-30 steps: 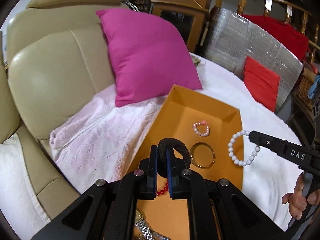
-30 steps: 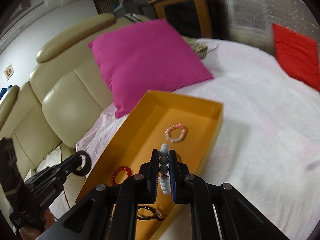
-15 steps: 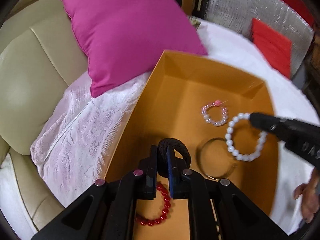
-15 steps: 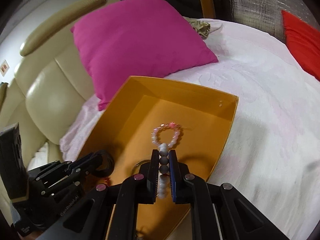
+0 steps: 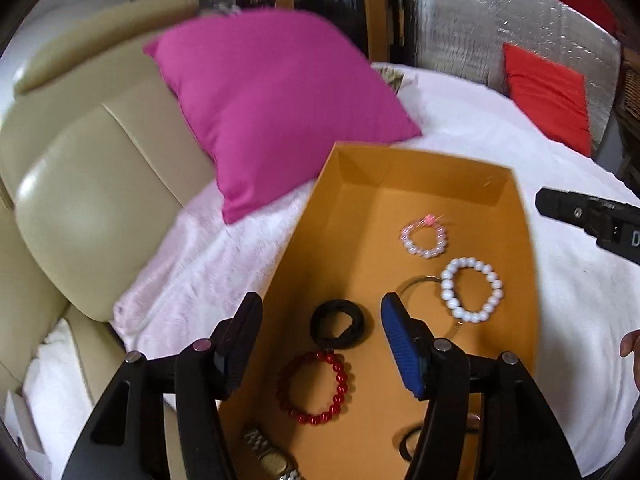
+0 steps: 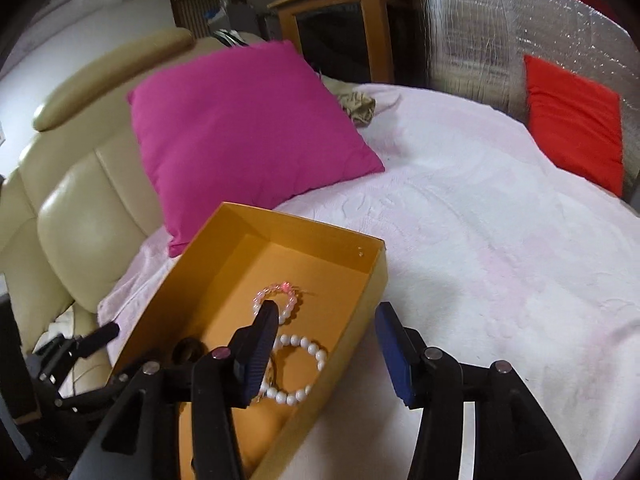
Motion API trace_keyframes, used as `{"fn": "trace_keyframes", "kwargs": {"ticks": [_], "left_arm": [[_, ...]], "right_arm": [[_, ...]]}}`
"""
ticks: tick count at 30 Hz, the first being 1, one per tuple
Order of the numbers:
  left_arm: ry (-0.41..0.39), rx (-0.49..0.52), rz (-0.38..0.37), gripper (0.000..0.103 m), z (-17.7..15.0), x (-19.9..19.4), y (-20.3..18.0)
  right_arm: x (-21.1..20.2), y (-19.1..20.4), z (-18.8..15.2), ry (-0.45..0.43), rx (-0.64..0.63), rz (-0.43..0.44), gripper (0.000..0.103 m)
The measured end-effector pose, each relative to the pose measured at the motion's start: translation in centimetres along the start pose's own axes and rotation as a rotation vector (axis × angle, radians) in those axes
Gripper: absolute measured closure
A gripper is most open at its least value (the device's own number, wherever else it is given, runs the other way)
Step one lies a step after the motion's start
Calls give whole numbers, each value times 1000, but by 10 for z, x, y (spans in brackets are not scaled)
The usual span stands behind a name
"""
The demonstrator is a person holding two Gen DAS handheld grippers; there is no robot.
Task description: Organize jewelry
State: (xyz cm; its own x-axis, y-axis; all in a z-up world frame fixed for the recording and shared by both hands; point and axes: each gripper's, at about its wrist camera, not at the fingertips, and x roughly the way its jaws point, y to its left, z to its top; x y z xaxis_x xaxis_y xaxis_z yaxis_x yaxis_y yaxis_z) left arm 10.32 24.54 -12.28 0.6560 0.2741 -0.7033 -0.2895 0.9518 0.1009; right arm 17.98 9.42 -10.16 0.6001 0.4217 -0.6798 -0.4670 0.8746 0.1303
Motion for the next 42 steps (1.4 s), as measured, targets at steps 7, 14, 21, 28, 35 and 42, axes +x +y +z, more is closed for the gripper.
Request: {"fn": "trace_keyframes", "kwargs": {"ticks": [7,14,21,28,35,42], "left_arm": [[-89,5,2,31,-9,-62,-13],[-121,38,18,31,-22,-100,-29],[-134,67,52,30,-34,-132,-42],[-125,8,169,30,-46,-169,-23],[-157,-81,280,30,-54,-217,19],[-203,-148,278,30,-60,-250,42]], "right_arm": [[-53,-7,-22,-45,4,27,49],[-95,-14,-46,-57,-9,18,49],[-132,-17,-69,-49,-11,28,49],[-175,13,-89,-73,-81,32,49],[-202,59,-95,-89,-87,67,48],[-220,95,-102,-86,-85,53,48]]}}
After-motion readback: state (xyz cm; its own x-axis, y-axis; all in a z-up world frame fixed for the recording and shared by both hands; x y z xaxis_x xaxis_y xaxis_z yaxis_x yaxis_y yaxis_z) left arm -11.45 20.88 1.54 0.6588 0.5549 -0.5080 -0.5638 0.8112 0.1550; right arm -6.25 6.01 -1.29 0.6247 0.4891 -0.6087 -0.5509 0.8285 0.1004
